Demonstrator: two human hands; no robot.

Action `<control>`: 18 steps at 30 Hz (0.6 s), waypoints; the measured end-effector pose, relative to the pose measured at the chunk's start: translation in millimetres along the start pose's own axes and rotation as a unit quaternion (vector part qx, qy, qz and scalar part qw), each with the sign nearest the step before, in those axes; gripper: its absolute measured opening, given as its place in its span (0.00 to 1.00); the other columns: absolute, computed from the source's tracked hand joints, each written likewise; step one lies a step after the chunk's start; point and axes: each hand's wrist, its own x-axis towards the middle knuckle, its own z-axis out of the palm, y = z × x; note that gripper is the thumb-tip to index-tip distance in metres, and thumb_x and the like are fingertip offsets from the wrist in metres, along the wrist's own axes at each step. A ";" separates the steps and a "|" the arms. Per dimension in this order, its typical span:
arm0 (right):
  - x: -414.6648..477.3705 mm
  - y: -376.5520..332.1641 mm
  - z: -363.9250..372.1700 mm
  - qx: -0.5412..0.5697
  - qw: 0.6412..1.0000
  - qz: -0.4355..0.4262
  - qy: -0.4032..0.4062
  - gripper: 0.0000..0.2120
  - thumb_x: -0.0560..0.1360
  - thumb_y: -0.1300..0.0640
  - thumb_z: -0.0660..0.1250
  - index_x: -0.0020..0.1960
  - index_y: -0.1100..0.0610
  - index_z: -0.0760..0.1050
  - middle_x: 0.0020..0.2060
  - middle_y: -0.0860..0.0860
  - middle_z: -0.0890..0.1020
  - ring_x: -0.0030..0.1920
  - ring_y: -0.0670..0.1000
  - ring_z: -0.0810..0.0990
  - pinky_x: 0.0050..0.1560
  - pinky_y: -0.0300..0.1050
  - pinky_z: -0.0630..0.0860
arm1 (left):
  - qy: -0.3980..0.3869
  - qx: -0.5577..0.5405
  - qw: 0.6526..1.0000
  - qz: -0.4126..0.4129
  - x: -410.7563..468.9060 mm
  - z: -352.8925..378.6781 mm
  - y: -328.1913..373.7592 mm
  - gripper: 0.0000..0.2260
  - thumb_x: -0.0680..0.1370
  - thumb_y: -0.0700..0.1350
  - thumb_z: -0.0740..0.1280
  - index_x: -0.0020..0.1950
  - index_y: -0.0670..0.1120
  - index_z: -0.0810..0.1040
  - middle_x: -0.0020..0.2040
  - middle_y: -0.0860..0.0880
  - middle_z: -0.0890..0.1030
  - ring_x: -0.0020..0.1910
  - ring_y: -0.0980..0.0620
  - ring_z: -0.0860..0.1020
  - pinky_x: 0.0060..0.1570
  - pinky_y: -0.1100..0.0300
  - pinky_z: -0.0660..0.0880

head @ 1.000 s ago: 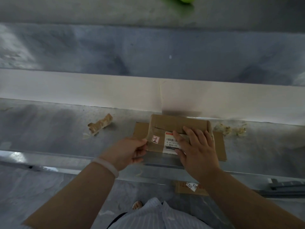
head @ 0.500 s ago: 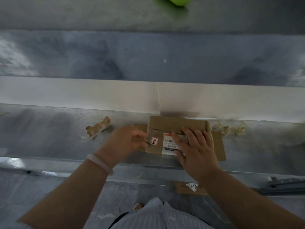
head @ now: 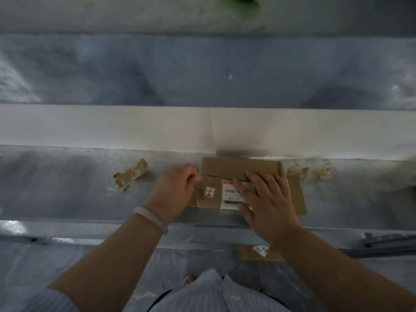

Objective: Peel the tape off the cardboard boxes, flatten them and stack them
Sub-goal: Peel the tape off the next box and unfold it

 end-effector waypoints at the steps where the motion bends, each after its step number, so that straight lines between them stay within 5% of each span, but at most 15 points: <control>1: -0.4 0.4 0.5 0.001 1.000 -0.001 0.000 0.24 0.74 0.42 0.61 0.69 0.46 0.72 0.66 0.53 0.75 0.65 0.60 0.72 0.66 0.66 0.64 | 0.006 -0.021 0.999 -0.026 2.2 1.2 -1.1 0.04 0.77 0.43 0.66 0.42 0.45 0.76 0.35 0.53 0.78 0.35 0.54 0.76 0.35 0.63 0.71; 6: -4.4 1.7 1.4 0.006 1.000 -0.012 0.006 0.24 0.74 0.42 0.63 0.69 0.45 0.72 0.65 0.53 0.75 0.64 0.60 0.73 0.66 0.65 0.65 | 0.048 -0.134 0.977 -0.156 11.5 1.3 -1.2 0.08 0.78 0.41 0.63 0.40 0.49 0.74 0.34 0.53 0.80 0.37 0.53 0.80 0.43 0.51 0.79; 9: -7.9 1.2 0.7 0.013 1.000 -0.021 0.008 0.24 0.74 0.42 0.63 0.69 0.45 0.73 0.65 0.52 0.75 0.65 0.59 0.73 0.67 0.65 0.64 | 0.074 -0.181 0.967 -0.163 23.9 -10.2 -6.3 0.08 0.78 0.41 0.64 0.40 0.50 0.75 0.35 0.52 0.81 0.37 0.53 0.81 0.44 0.49 0.80; 13: -7.4 0.0 0.1 0.022 1.000 -0.016 0.014 0.24 0.73 0.42 0.65 0.68 0.45 0.74 0.65 0.53 0.76 0.65 0.59 0.73 0.67 0.65 0.65 | 0.052 -0.171 0.978 -0.107 29.0 -21.3 -6.6 0.08 0.75 0.43 0.69 0.38 0.54 0.79 0.34 0.57 0.82 0.36 0.62 0.79 0.42 0.68 0.76; 18: -7.7 -0.9 0.1 0.027 0.999 -0.013 0.014 0.24 0.73 0.42 0.65 0.68 0.45 0.74 0.65 0.52 0.76 0.66 0.59 0.72 0.67 0.65 0.65 | -0.049 -0.243 0.965 -0.085 7.9 -17.0 -9.5 0.11 0.70 0.43 0.75 0.44 0.57 0.79 0.40 0.55 0.83 0.41 0.61 0.81 0.44 0.69 0.74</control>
